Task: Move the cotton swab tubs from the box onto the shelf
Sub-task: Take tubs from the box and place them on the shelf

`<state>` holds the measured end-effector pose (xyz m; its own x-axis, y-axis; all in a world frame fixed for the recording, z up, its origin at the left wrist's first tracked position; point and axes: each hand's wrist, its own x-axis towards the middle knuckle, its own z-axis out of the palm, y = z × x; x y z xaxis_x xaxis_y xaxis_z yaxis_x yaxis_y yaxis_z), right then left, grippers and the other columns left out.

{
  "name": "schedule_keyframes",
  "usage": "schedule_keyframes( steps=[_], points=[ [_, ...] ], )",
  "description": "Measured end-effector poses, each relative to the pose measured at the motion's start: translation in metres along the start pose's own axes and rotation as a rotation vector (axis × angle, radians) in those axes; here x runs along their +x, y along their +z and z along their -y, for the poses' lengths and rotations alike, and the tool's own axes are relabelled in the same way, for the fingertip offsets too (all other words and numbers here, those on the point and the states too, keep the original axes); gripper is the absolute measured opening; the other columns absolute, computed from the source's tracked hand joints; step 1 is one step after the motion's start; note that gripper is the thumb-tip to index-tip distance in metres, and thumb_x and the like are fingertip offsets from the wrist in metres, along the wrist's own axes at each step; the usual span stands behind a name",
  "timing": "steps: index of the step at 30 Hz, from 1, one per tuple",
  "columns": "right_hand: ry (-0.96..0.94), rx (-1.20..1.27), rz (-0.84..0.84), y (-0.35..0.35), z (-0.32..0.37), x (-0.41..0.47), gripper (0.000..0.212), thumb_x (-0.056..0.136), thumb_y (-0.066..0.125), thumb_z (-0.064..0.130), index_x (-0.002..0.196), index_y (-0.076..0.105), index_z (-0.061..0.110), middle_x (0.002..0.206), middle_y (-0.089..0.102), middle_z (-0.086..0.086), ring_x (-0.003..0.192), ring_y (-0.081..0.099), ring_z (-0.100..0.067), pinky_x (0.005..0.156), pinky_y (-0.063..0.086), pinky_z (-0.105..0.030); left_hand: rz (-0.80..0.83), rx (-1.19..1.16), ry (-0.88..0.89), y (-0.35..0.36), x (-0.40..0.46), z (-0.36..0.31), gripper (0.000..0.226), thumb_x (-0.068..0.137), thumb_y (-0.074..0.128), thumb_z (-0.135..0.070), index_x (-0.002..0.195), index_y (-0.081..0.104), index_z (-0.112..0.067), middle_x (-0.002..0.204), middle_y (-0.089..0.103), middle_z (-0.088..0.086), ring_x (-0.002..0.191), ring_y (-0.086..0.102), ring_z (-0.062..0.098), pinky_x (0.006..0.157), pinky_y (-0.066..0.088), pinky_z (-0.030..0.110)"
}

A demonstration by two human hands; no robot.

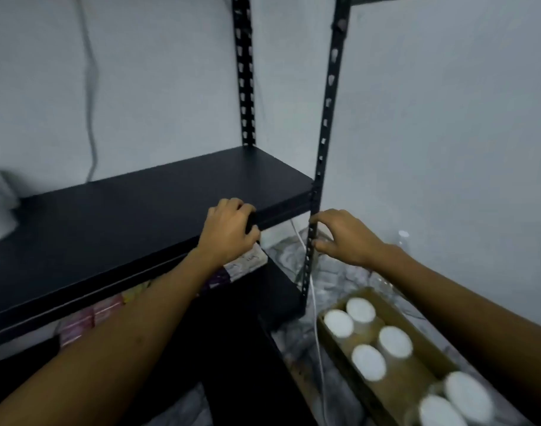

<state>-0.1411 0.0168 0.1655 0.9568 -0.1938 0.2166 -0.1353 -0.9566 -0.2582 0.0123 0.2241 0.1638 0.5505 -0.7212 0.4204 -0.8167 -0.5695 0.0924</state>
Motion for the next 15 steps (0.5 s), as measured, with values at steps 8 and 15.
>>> schedule_keyframes(
  steps=[8, 15],
  points=[
    [0.376, 0.098, 0.092, 0.047, -0.114, -0.09, 0.047, 0.083, 0.062, 0.031, 0.127, 0.053, 0.015, 0.125, 0.058, -0.013, 0.113, 0.054, -0.03, 0.091, 0.046, -0.04, 0.127, 0.01, 0.42, 0.084, 0.044, -0.103, 0.03, 0.081, 0.056, -0.023, 0.103, 0.064, -0.004, 0.111, 0.057, 0.017, 0.099, 0.057, 0.036, 0.079, 0.05, 0.044],
    [0.554, 0.222, 0.114, 0.11, -0.165, -0.144, 0.05, 0.082, 0.063, 0.026, 0.129, 0.052, 0.012, 0.122, 0.061, -0.012, 0.11, 0.057, -0.032, 0.083, 0.043, -0.029, 0.383, -0.161, 0.509, 0.178, 0.048, -0.163, 0.043, 0.081, 0.042, -0.034, 0.106, 0.063, -0.006, 0.106, 0.059, 0.015, 0.089, 0.06, 0.033, 0.068, 0.051, 0.04]
  ],
)
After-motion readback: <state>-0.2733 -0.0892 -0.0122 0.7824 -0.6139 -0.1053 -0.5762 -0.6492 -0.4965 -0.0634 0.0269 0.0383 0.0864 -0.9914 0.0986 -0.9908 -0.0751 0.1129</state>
